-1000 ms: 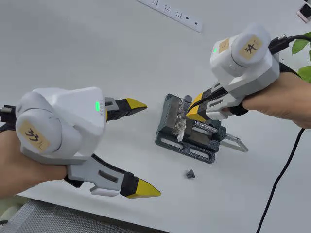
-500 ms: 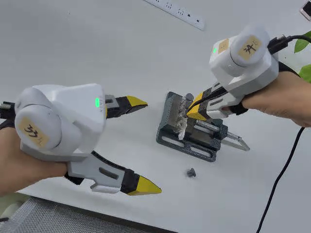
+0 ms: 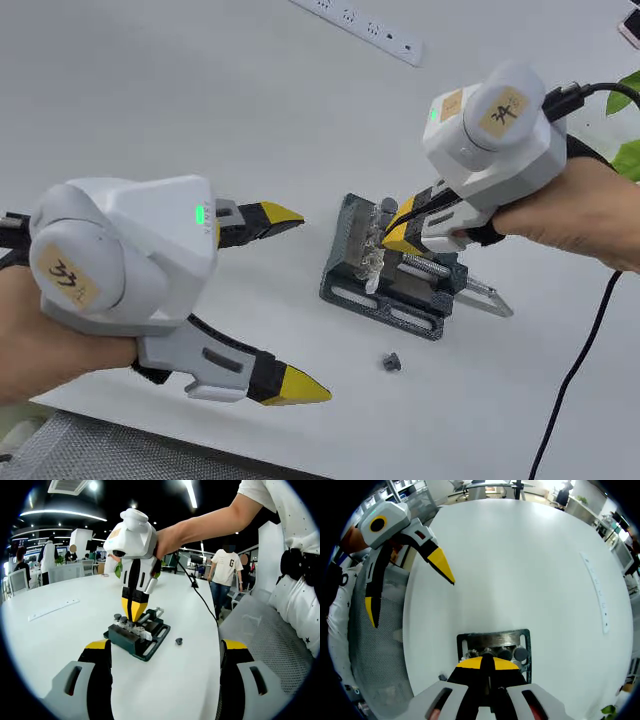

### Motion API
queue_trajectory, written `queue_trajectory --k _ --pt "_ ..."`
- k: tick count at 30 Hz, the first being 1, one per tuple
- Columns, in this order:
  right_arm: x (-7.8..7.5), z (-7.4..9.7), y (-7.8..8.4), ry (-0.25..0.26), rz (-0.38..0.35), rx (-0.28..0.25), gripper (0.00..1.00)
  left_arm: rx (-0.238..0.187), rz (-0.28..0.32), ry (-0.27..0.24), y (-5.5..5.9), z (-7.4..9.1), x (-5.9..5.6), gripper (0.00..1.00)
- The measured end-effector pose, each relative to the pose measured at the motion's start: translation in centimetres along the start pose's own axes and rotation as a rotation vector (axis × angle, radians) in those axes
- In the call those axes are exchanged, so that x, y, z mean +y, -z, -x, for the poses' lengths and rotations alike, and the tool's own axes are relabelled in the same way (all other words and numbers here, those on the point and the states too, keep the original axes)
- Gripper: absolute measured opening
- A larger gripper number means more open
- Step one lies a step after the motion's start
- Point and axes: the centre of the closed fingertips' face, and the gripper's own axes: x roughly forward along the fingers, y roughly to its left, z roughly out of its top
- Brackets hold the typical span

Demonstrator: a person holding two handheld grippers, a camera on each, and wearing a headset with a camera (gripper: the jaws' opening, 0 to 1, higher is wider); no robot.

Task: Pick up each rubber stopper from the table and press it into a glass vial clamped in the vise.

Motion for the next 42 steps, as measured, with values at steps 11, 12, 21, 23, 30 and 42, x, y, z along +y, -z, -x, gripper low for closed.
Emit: queue_trajectory --k 11,12,21,23,30,42 --pt "-0.06 -0.19 -0.01 -0.016 0.015 0.043 0.01 0.0 0.0 0.003 -0.05 -0.21 0.0 0.88" --pt "-0.07 -0.19 0.05 -0.018 0.014 0.044 0.0 -0.001 0.0 0.003 -0.11 -0.27 0.0 0.88" --pt "0.02 -0.27 0.05 -0.017 0.032 0.067 0.0 -0.004 0.001 0.005 -0.39 -0.51 -0.01 0.87" --pt "-0.04 -0.27 0.1 -0.023 0.029 0.066 0.0 -0.006 0.0 0.005 -0.49 -0.55 -0.04 0.87" --pt "0.05 -0.35 0.0 -0.039 0.028 0.069 0.0 -0.004 0.001 0.002 -0.48 -0.54 0.05 0.87" --pt "0.11 -0.47 0.09 -0.034 0.079 0.079 0.0 -0.007 0.006 -0.009 -0.48 -0.36 0.33 0.86"
